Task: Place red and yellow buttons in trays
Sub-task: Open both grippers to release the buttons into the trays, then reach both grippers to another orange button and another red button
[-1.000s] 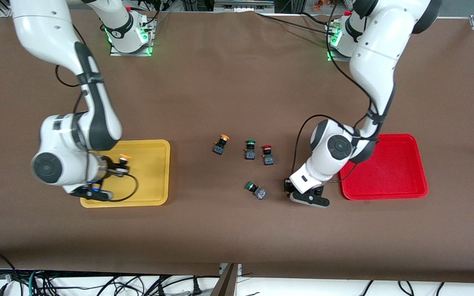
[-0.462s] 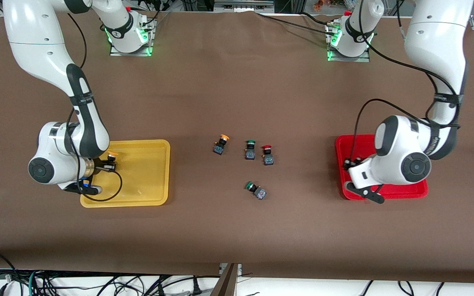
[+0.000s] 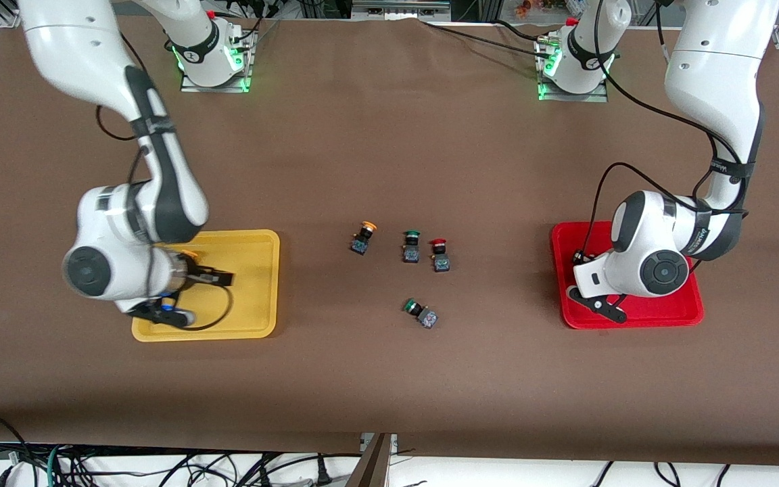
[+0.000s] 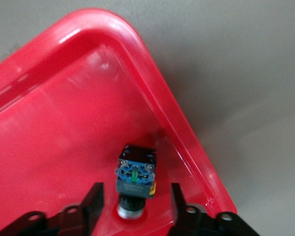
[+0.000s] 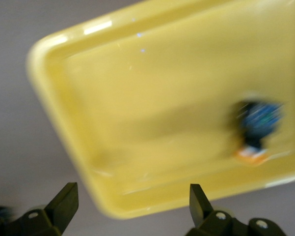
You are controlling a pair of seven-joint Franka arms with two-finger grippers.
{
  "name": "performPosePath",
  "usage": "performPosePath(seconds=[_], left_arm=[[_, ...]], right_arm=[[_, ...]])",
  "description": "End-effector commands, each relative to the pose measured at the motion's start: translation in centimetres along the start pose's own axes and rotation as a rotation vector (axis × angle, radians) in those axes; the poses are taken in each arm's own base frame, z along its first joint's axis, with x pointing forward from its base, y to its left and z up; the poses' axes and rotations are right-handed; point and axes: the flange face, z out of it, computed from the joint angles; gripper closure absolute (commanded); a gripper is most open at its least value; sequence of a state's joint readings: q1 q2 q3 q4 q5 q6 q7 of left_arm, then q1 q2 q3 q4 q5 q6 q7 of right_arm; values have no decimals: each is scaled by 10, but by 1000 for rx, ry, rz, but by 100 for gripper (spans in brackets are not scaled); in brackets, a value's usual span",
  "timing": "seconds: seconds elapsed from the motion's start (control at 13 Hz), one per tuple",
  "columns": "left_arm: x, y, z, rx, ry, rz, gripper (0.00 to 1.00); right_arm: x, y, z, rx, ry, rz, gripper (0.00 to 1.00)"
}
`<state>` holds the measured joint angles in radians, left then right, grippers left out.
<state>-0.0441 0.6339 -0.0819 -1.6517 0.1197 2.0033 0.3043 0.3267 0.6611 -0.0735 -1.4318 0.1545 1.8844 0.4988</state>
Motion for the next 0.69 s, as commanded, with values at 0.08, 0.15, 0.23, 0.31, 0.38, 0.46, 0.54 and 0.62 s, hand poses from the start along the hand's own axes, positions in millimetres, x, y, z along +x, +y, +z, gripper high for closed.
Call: performPosePath(seconds=[0.08, 0.15, 0.23, 0.31, 0.38, 0.46, 0.54, 0.62], left_arm=[[-4, 27, -46, 13, 63, -48, 0], [4, 55, -57, -41, 94, -128, 0], [14, 81, -64, -83, 122, -248, 0], [27, 108, -68, -105, 161, -331, 0], [39, 129, -64, -121, 194, -397, 0], [47, 147, -63, -131, 224, -462, 0], [56, 168, -60, -146, 254, -521, 0], [65, 192, -51, -164, 278, -576, 0]], right_arm=[[-65, -122, 49, 63, 53, 216, 0], [-83, -148, 65, 75, 69, 224, 0], [-94, -164, 79, 84, 84, 235, 0], [-105, -177, 89, 91, 93, 237, 0], [-114, -186, 99, 84, 93, 223, 0], [-121, -191, 108, 72, 88, 209, 0], [-127, -195, 114, 66, 86, 199, 0], [-134, -201, 122, 57, 80, 188, 0]])
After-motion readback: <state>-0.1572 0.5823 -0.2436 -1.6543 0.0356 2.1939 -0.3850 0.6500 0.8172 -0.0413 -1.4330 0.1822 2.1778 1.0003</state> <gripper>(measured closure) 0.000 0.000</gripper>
